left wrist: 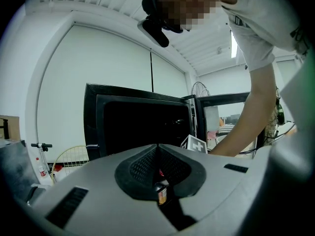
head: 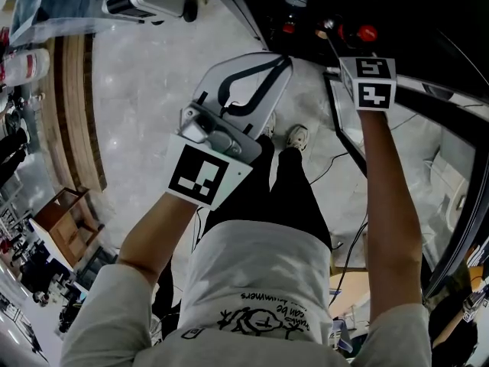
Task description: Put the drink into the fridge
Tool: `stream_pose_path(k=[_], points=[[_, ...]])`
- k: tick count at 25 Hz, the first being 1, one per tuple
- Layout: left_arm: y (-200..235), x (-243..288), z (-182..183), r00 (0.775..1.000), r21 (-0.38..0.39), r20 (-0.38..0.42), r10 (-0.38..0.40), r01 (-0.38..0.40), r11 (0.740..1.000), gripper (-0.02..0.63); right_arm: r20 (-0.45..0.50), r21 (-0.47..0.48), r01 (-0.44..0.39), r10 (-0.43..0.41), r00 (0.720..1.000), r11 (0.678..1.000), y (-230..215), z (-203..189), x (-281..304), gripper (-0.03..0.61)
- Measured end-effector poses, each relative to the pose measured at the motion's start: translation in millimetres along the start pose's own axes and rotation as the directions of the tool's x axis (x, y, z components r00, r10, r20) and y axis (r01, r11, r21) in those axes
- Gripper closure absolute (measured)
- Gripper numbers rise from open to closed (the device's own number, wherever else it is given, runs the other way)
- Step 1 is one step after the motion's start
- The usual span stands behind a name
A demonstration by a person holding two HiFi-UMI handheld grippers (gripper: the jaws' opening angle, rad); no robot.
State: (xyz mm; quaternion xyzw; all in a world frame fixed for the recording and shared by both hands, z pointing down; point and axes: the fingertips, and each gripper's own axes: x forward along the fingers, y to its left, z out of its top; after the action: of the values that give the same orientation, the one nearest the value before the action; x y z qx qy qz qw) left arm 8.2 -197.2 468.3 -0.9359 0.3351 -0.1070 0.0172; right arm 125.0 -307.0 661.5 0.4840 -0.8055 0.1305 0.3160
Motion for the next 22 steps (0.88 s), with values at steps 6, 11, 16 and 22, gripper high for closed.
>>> stream_pose_path(k=[6, 11, 16, 22], points=[[5.6, 3.6, -1.1, 1.000, -0.004, -0.002, 0.001, -0.001, 1.000, 0.592, -0.022, 0.009, -0.004, 0.004, 1.000, 1.000, -5.8, -3.6, 13.7, 0.265], [8.3, 7.7, -2.9, 1.000, -0.008, -0.009, -0.001, 0.001, 1.000, 0.592, -0.034, 0.011, -0.014, 0.014, 0.999, 1.000, -10.7, -6.2, 24.2, 0.265], [9.8, 10.7, -2.0, 1.000, -0.011, -0.007, -0.001, 0.001, 1.000, 0.592, -0.012, 0.009, -0.010, 0.010, 1.000, 1.000, -18.6, -1.6, 32.0, 0.265], [11.5, 13.8, -4.3, 1.000, -0.012, -0.009, 0.000, -0.001, 1.000, 0.592, -0.007, 0.017, -0.019, 0.019, 1.000, 1.000, -23.5, -0.9, 40.9, 0.265]])
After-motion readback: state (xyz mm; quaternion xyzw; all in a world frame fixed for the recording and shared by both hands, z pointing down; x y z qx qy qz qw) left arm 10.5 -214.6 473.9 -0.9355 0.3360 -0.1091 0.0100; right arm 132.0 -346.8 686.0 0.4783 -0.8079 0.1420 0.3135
